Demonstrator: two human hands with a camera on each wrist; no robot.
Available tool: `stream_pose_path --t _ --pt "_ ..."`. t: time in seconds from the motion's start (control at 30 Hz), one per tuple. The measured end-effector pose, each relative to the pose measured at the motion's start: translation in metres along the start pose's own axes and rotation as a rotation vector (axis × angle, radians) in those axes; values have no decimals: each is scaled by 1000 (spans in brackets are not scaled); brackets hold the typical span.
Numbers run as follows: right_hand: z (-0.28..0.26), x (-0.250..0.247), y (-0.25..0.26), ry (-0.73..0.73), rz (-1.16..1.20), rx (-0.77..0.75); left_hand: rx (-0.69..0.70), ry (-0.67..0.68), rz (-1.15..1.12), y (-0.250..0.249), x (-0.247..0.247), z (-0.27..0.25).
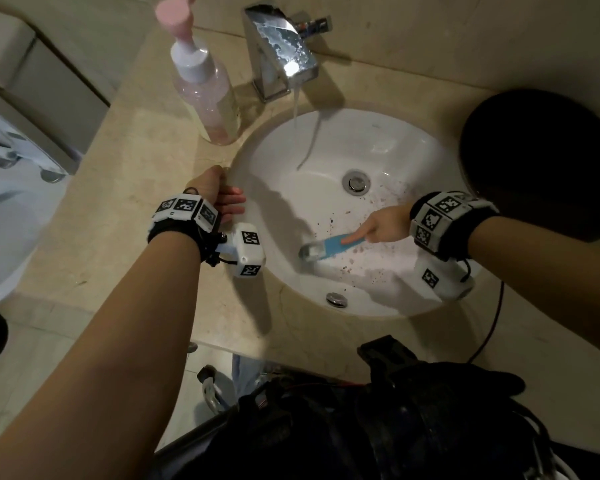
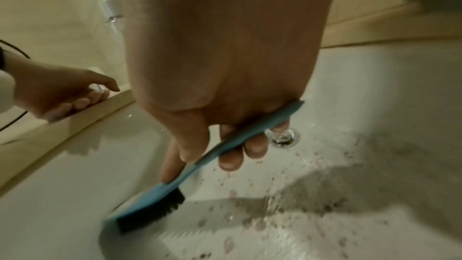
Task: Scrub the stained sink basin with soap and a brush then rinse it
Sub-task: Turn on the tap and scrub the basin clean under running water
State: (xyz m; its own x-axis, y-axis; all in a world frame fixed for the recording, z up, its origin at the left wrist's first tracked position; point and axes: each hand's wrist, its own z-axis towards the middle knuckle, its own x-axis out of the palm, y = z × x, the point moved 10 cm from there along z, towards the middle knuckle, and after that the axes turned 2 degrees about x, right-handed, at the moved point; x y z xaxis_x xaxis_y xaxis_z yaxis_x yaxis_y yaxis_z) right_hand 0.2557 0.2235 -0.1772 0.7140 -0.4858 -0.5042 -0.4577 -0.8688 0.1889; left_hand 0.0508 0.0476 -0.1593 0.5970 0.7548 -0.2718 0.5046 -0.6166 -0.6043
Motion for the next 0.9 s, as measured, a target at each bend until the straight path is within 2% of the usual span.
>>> stream_pose_path --t 0.07,0.17,0.3,0.33,0.4,0.5,0.57,0.63,0.7,0.8,0.83,0.9 --pt "6 7 8 2 6 -17 1 -1 -1 0 -1 0" --pt "16 -6 -6 -69 61 96 4 -5 -2 -1 -2 0" --pt "21 -35 -46 -288 -29 274 5 -14 -7 -2 -2 -1" --pt "23 -38 -49 -318 -17 273 2 -12 -3 -1 -1 0" --pt "26 -34 -41 -274 24 196 -3 -11 3 -1 -1 0" --pt "18 -9 -9 -64 134 9 -10 -8 -3 -1 -1 1" --pt "15 7 -4 10 76 -27 -10 -12 -3 -1 -1 0" --pt "20 2 -18 -71 99 37 -7 -18 -6 -1 -1 0" --pt "22 -13 -36 -160 7 126 -6 -24 -8 -1 -1 0" --pt "19 -27 -59 -149 -79 259 0 -31 -2 -1 -1 -1" --pt "17 -30 -60 -147 -75 259 -1 -33 4 -2 -1 -1" --pt "17 -31 -50 -157 -82 147 -4 -34 15 -2 -2 -1"
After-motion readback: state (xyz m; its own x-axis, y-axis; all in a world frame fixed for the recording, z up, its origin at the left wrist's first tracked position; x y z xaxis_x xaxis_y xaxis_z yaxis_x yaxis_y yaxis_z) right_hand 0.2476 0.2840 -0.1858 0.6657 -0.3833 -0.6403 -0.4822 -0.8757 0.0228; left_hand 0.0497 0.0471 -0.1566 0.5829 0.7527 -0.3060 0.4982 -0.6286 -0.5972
